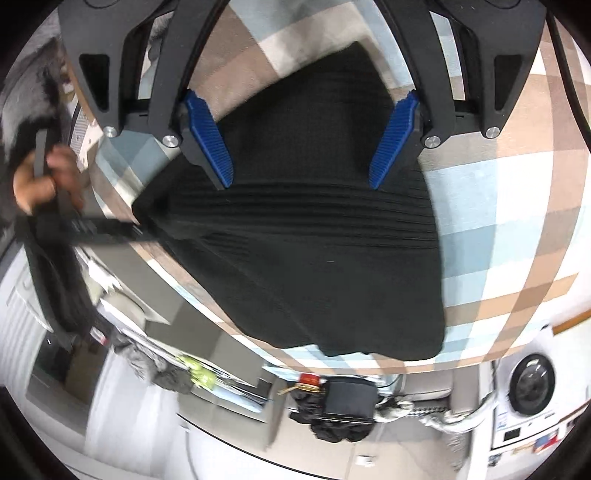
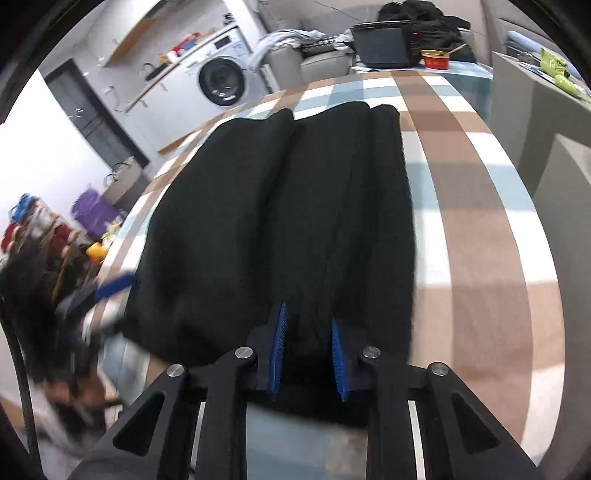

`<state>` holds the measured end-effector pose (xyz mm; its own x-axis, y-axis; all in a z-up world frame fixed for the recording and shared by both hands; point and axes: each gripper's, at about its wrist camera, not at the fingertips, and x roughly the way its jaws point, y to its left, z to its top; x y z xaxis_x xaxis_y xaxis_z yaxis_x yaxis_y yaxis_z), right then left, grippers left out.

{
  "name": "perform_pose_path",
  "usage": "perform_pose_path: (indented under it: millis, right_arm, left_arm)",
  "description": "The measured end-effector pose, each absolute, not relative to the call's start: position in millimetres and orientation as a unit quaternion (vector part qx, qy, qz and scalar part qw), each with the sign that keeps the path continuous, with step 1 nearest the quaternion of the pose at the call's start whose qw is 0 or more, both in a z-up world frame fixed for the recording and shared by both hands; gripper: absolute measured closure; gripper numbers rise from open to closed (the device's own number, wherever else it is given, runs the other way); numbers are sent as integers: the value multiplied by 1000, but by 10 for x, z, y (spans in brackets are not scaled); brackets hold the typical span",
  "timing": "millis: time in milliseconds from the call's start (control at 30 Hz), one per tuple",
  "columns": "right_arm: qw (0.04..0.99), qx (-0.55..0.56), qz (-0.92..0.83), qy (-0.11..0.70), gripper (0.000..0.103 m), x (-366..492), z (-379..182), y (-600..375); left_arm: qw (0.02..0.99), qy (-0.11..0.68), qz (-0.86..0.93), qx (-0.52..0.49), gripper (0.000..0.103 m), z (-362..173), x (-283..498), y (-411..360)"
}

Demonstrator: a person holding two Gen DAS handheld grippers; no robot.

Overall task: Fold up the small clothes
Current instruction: 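Grasp the folded sweater's end with the right gripper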

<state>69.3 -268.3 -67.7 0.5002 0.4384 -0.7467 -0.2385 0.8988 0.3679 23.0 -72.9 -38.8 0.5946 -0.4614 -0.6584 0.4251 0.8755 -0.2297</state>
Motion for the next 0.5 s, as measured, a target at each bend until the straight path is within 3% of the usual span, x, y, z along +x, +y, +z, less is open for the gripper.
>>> perform_pose_path:
  millis: [133, 167, 233, 367, 400, 467, 500]
  right_arm:
    - [864, 121, 194, 449, 75, 538, -617, -2879]
    - [864, 134, 201, 442, 71, 535, -579, -2901]
    - [861, 155, 212, 436, 48, 573, -545, -2911]
    - [845, 171, 224, 455, 48, 804, -658, -2800]
    - [837, 180, 228, 463, 49, 865, -704, -2777]
    - [837, 182, 227, 463, 63, 931, -751, -2734]
    - [843, 176, 222, 457, 86, 927, -731, -2724]
  left_arm:
    - [893, 377, -240, -54, 29, -329, 323, -578]
    - [895, 373, -239, -57, 29, -313, 334, -561]
    - [898, 368, -234, -56, 29, -294, 346, -544]
    - [899, 371, -227, -55, 29, -301, 366, -526]
    - [898, 373, -226, -55, 29, -310, 372, -523]
    - [899, 375, -221, -57, 29, -326, 392, -512]
    - [899, 375, -219, -60, 29, -326, 401, -491]
